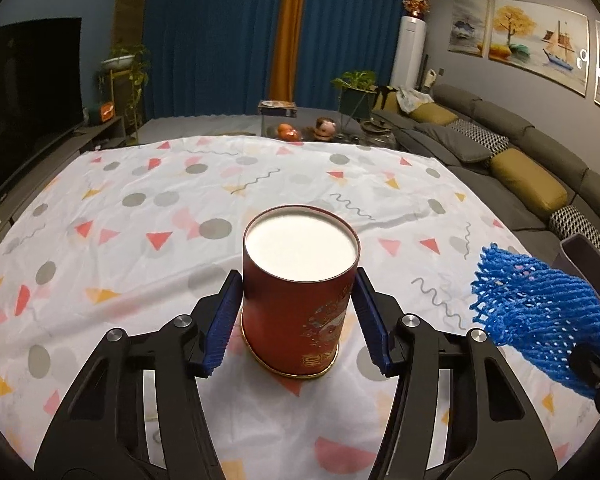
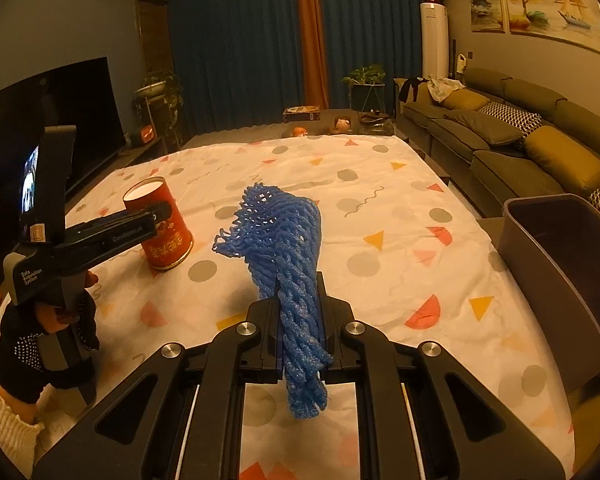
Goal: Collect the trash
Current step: 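Grasp the red paper cup with the left tool while the right tool grasps the blue mesh sleeve, then carry the cup and mesh sleeve to the grey bin and open both tools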
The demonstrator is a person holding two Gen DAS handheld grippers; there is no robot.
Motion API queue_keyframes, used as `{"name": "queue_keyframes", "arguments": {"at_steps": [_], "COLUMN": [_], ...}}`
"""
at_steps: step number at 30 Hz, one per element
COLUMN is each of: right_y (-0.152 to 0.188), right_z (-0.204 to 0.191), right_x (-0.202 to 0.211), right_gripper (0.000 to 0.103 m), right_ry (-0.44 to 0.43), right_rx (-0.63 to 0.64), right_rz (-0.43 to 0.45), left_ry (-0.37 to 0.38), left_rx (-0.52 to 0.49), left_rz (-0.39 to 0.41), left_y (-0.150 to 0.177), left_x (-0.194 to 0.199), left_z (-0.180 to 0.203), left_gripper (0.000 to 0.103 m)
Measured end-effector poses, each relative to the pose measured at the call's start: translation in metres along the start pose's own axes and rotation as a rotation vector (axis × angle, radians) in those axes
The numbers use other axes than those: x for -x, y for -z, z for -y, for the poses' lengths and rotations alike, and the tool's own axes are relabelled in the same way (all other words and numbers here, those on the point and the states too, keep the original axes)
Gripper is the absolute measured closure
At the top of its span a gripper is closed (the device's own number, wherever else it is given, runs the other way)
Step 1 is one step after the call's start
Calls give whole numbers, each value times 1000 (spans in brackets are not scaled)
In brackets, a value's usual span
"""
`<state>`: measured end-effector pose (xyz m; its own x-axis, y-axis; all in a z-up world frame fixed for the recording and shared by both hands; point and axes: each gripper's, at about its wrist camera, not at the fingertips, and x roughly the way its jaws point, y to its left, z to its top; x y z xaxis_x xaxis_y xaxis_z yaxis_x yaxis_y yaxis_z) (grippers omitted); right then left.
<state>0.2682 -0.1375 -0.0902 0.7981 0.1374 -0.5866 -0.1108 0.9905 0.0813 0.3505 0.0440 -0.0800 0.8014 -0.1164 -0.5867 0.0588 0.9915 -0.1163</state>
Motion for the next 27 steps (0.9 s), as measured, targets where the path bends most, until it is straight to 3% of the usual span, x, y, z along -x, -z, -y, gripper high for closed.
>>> {"name": "queue_keyframes", "arguments": {"at_steps": [13, 27], "right_y": [-6, -3], "right_z": [18, 79], "right_x": [27, 80], "right_gripper": [90, 90], "right_ry": [22, 108], "right_rx": [-56, -177], "right_rz": [67, 162], "left_ry": [35, 163], "left_rx": [-26, -150], "left_rz": [67, 115], "left_y": [-4, -2], "left_x": [41, 89], "left_z": [20, 113], "left_gripper": [50, 50]}}
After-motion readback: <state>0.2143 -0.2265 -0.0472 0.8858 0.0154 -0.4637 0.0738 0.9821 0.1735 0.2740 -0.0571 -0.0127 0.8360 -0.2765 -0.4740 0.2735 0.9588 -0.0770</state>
